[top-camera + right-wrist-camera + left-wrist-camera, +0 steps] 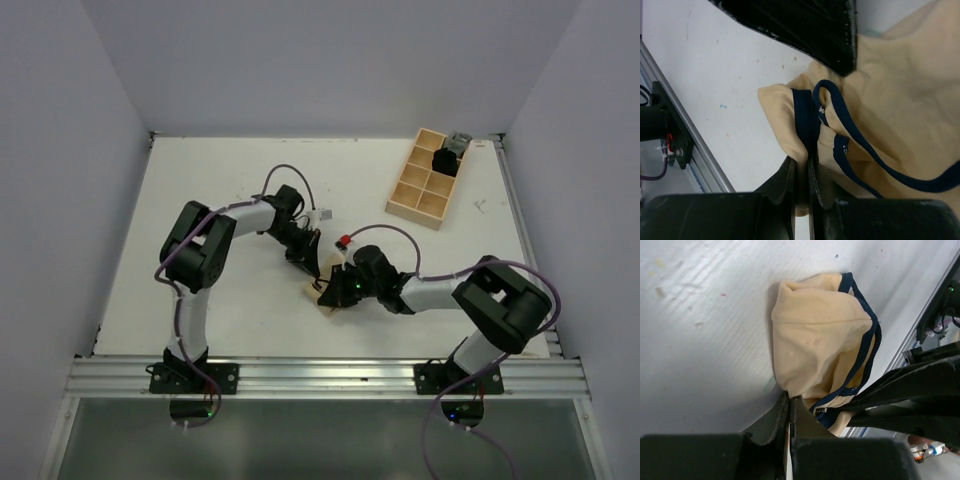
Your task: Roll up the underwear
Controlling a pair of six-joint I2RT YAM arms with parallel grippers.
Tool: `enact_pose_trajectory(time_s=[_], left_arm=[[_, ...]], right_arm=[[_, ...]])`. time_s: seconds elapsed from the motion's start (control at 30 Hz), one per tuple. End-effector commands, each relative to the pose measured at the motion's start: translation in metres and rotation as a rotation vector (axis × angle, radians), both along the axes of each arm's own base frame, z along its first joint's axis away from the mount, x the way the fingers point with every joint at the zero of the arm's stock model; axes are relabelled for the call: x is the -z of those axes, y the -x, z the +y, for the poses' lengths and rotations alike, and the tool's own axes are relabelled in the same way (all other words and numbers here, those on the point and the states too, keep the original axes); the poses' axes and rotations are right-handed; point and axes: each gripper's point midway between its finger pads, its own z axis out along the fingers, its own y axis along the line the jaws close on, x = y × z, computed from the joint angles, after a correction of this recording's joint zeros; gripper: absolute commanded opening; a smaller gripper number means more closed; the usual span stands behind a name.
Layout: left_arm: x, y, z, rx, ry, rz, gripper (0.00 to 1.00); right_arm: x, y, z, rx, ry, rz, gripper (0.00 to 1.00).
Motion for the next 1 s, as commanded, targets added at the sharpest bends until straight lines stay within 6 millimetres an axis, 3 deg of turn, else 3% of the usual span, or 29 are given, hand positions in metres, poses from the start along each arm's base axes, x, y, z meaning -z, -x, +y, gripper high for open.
enact_pose_trajectory(time_s=[0.0,0.1,0.13,0.17,0.2,0.3,0.43,0.53,0.63,0.7,0.73,0.8,0.97], left_arm=[[0.016,-0.032,0.026,-0.081,-0.119,-0.132,0.00],[0.012,-0.038,0.024,-0.098,-0.106,-0.146,0.00],[0.009,-0.041,0.024,-0.110,-0.097,-0.150,0.03],[0.006,-0.041,0.023,-0.113,-0.079,-0.147,0.17],[0.002,-0.046,0.021,-0.123,-0.058,-0.165,0.22],[-0.024,-0.059,0.019,-0.160,0.026,-0.208,0.23],[-0.044,-0.089,0.045,-0.235,-0.021,-0.283,0.28],[-0.058,-0.092,0.059,-0.230,-0.038,-0.350,0.29],[-0.064,-0.071,0.061,-0.181,0.008,-0.385,0.29],[-0.077,-0.059,0.053,-0.133,0.103,-0.423,0.29],[-0.069,-0.045,0.054,-0.111,0.125,-0.404,0.30],[-0.078,-0.035,0.046,-0.075,0.212,-0.427,0.31],[-0.062,-0.010,0.039,0.021,0.279,-0.380,0.33]], right_arm=[[-0.001,-0.004,0.003,-0.013,-0.042,0.057,0.00],[0.003,-0.004,0.004,-0.031,-0.047,0.088,0.00],[0.001,-0.006,0.007,-0.039,-0.059,0.084,0.00],[0.000,-0.004,0.009,-0.053,-0.066,0.094,0.00],[0.003,-0.003,0.009,-0.055,-0.062,0.106,0.00],[0.002,-0.006,0.013,-0.053,-0.102,0.118,0.00],[0.006,-0.005,0.010,-0.051,-0.122,0.148,0.00],[0.007,-0.008,0.008,-0.032,-0.143,0.164,0.00],[0.006,-0.010,0.006,-0.014,-0.174,0.175,0.00],[0.008,-0.011,0.005,-0.009,-0.175,0.181,0.00],[0.008,-0.011,0.004,-0.009,-0.178,0.181,0.00],[0.008,-0.013,0.004,-0.005,-0.191,0.184,0.00],[0.012,-0.018,-0.002,0.023,-0.210,0.213,0.00]])
